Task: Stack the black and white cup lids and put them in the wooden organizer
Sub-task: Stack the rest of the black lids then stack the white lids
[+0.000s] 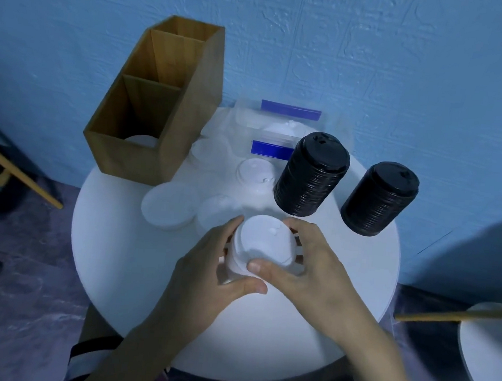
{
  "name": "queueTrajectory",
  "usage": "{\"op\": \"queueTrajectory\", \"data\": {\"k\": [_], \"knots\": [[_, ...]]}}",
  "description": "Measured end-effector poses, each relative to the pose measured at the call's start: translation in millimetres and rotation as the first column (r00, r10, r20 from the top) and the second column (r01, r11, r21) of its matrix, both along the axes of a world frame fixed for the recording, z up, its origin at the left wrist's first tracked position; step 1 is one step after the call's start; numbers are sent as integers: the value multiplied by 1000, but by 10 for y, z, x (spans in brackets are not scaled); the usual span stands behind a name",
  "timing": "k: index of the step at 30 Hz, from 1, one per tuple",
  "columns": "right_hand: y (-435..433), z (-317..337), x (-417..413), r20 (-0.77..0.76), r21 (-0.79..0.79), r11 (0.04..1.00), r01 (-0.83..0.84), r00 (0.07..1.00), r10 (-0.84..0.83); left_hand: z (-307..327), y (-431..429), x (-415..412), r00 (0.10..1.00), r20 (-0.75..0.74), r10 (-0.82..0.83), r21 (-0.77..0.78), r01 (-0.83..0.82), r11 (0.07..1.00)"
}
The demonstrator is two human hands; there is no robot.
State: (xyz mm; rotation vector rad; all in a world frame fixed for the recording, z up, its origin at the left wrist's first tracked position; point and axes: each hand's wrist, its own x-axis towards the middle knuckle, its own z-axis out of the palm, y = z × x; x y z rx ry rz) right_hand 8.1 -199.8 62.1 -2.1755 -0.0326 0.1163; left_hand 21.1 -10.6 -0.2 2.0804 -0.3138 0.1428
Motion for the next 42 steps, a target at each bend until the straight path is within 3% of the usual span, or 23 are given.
{"op": "queueTrajectory", "data": {"k": [3, 13, 16, 20, 24, 30, 37, 42], "knots": [[-96, -4, 16, -21, 35, 998, -58, 998, 59, -20, 19, 20, 1000, -5, -2, 11, 2, 1000], [-89, -182, 18, 5, 115, 993, -20, 1000, 20, -69, 91, 22, 997, 35, -67, 50, 66, 997], [-106, -203, 19, 9, 139, 990, -1, 1000, 0, -5, 202, 41, 998, 56, -10, 41, 8, 999], [-205, -197, 25, 18, 126, 992, 10, 1000, -12, -7, 321, 199, 967, 240, 84, 282, -152, 947], [-282, -177, 21, -6, 95, 994, -53, 999, 54, -46, 323, 243, 970, 241, 38, 456, -148, 878], [-350, -131, -7, -50, 36, 988, -148, 988, 149, -9, 383, 242, 975, 183, 124, 443, -195, 875], [-241, -203, -63, -17, 87, 984, -157, 987, 159, -28, 384, 155, 975, 131, 178, 467, -219, 857], [-257, -215, -80, -54, 146, 982, -118, 990, 127, -5, 357, 51, 977, 75, 201, 362, -215, 907]]}}
